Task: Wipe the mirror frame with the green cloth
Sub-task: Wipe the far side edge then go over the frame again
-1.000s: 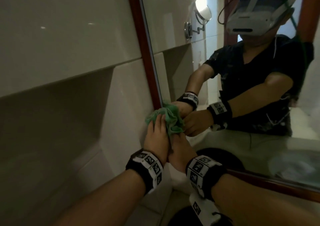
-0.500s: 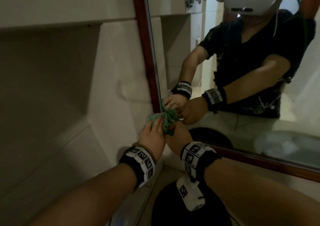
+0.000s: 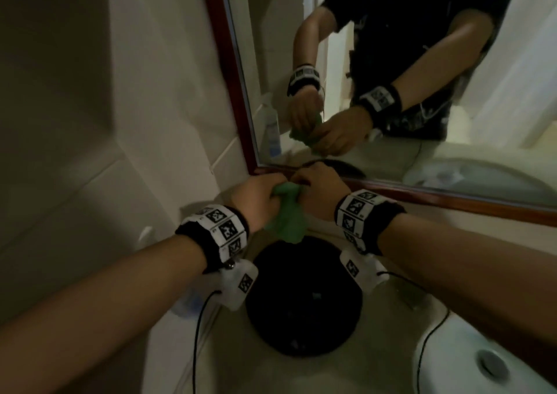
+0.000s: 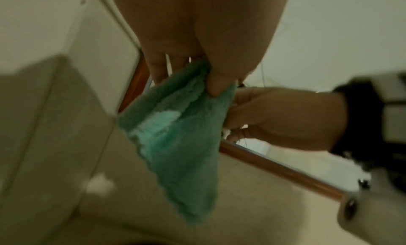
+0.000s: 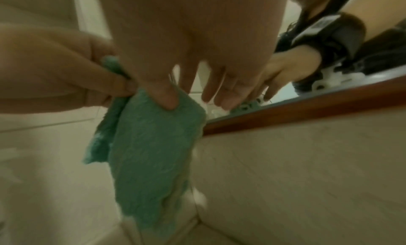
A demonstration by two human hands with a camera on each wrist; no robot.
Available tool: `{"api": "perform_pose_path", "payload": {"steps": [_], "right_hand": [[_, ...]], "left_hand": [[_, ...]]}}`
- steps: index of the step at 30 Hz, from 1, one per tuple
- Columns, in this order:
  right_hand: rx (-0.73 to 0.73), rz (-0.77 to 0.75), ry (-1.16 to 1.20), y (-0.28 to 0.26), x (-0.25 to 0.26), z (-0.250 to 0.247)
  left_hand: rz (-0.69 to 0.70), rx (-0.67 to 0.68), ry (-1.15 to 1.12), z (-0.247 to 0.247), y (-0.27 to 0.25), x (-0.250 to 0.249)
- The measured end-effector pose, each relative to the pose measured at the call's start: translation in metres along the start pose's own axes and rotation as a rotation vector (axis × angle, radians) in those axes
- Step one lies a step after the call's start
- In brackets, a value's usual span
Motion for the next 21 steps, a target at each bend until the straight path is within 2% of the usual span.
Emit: {"api": "perform_pose_path", "payload": {"steps": [3, 8, 11, 14, 17, 21], "right_hand": [[0.135, 0.029, -0.045, -0.014, -0.016, 0.026], [0.161, 0.055, -0.04, -0.03, -0.035, 0.056], [0.213, 0.067, -0.049, -0.033, -0.042, 0.073], [0.261, 0.086, -0.044, -0.039, -0.047, 0.097], [0.315, 0.068, -0.102, -0.044, -0.046, 0.13], [0.508, 0.023, -0.266, -0.052, -0.043, 0.188]], "left_hand": [[-0.071, 0.033, -0.035, 0.017, -0.013, 0.008], [-0.132, 0.144, 0.223, 0.049, -0.028, 0.027], [-0.058, 0.212, 0.264, 0.073, -0.033, 0.03], [-0.085, 0.351, 0.317, 0.102, -0.04, 0.04], [-0.15, 0.386, 0.301, 0.131, -0.051, 0.065], [-0.22, 0.62, 0.373, 0.185, -0.072, 0.088]]}}
Point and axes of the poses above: each hand's wrist, its own y-axis towards the middle knuckle, its own z-axis out of the palm, x = y × z, the point moved 5 cm from there along y, towards the middle knuckle, and after that the axes turned 15 degrees about x, right-handed, at the moved point
